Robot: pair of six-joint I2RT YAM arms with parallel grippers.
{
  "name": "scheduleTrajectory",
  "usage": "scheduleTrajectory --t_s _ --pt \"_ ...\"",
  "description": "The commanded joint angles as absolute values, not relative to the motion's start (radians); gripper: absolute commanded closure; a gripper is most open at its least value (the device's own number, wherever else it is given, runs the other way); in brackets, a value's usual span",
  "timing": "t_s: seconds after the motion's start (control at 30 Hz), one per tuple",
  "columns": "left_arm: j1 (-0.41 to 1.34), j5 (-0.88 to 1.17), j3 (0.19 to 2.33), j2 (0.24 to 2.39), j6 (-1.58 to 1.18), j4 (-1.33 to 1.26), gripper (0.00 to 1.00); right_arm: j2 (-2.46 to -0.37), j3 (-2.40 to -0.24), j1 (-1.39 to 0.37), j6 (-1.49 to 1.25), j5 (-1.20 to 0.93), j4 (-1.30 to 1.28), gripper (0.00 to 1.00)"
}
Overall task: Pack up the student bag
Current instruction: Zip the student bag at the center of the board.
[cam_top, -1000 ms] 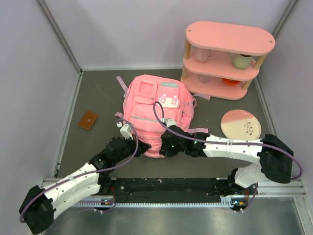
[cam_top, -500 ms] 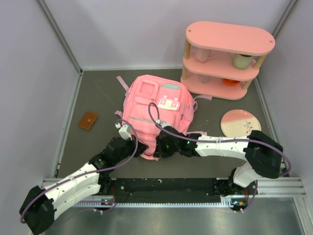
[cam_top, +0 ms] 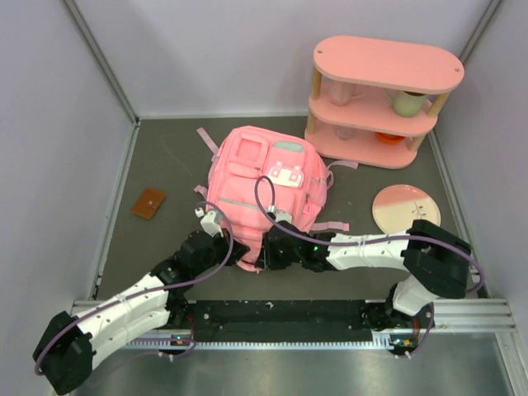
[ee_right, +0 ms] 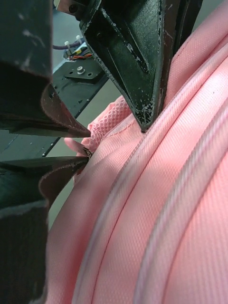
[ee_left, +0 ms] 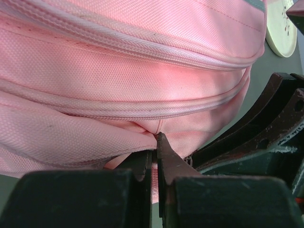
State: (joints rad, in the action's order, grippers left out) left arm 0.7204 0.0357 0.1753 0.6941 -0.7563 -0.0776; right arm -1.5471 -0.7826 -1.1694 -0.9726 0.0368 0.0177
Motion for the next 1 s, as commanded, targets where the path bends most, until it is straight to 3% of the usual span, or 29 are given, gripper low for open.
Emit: scheduleTrajectory --t_s 0.0,0.37,0.47,0.53,0.57,0.87,0.97 --pt "0.733 0.126 0.201 0.683 -0.773 -0.282 1.00 -1.611 -0.865 -1.215 -0.970 0.074 -0.055 0.78" --pt "0.735 0.127 0.202 0.695 -0.773 -0.291 1.00 -1.713 -1.075 -1.281 -0.931 0.302 -0.392 0.69" --pt "0.733 0.127 0.204 0.693 -0.772 -0.290 1.00 -1.743 -1.094 -1.290 -0.931 0.333 -0.436 0.81" --pt "0.735 0.126 0.204 0.693 -0.772 -0.288 1.00 -1.761 -1.097 -1.290 -0.940 0.342 -0.457 0.97" --pt "0.733 0.127 0.203 0.692 -0.773 -0.288 1.00 -1.764 -1.094 -1.290 -0.959 0.347 -0.463 1.00" --pt "0.735 0.106 0.195 0.655 -0.764 -0.250 1.00 -1.617 -0.968 -1.287 -0.979 0.382 -0.411 1.00" --pt "0.735 0.094 0.190 0.646 -0.764 -0.249 1.00 -1.522 -0.864 -1.253 -0.950 0.291 -0.344 1.00"
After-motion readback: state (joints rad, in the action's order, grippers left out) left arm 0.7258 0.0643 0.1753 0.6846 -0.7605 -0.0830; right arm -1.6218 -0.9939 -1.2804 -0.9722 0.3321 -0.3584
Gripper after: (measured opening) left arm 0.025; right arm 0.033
